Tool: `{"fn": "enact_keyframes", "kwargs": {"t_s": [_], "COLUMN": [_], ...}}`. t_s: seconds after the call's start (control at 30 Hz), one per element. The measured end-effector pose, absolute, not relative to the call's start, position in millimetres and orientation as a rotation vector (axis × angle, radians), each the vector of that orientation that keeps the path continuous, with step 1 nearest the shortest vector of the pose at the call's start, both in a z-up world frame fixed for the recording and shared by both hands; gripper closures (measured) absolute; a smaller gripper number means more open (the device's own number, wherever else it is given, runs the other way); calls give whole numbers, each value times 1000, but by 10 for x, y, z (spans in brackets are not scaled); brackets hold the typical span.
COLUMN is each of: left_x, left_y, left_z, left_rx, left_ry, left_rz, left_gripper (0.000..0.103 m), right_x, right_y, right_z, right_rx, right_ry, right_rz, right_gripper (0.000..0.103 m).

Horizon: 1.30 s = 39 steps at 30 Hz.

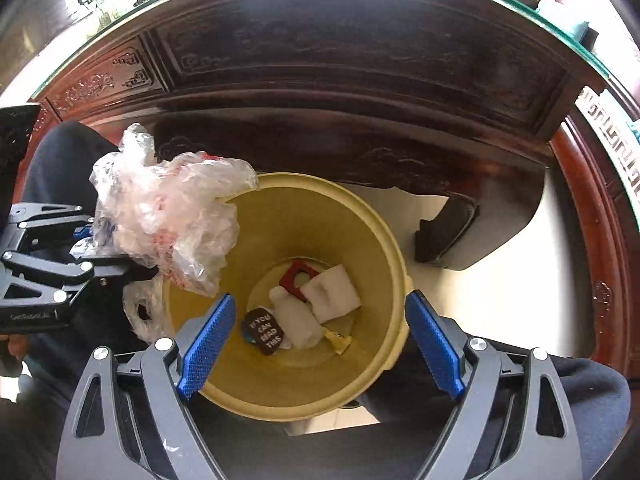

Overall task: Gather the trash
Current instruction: 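Open the right gripper to drop the foam while the left gripper releases the bag, then raise both grippers from the bucket back toward the table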

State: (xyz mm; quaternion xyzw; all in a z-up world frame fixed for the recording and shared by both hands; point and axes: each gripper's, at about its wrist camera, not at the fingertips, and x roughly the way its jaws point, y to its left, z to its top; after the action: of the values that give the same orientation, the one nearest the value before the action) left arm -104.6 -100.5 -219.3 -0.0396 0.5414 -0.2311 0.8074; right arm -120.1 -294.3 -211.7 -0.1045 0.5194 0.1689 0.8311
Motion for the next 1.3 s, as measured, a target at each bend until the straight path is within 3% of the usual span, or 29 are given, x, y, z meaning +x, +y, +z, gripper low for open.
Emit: {"fn": "enact_keyframes", "kwargs": {"t_s": [0.4,0.6,0.67,0.73,1.07,1.3], "left_x": [-832,-814,-801,-798,-829,-874], "left_y": [-1269,-1298,-1298,-1293,-1172,-932], "left_z": [-2480,-2559,-2552,-2530,-2309,-1652], "left_rx": [-34,-30,-32,-31,-50,-72], "left_ry": [1253,1295,1294,1282,1209,1032], "left_rz": [-505,-488,-483,-472,-465,-441], "left_gripper": [65,50,38,33,32,31], "right_x": [-1208,-1211,-1211,-1203,-1222,-1118], "right_y": [-3224,-3270,-3263,-3256,-3079,-2872], "right_z": [-2061,-2078,-2083,-2087,-1968,-1324], "right_rx": [-279,-276,-273,-270,-223,-218], "right_ry": [1056,1059,1061,1064,1064,907], "right_rz": [262,270,273,280,371,417], "right_gripper": [19,19,19,19,19,19]}}
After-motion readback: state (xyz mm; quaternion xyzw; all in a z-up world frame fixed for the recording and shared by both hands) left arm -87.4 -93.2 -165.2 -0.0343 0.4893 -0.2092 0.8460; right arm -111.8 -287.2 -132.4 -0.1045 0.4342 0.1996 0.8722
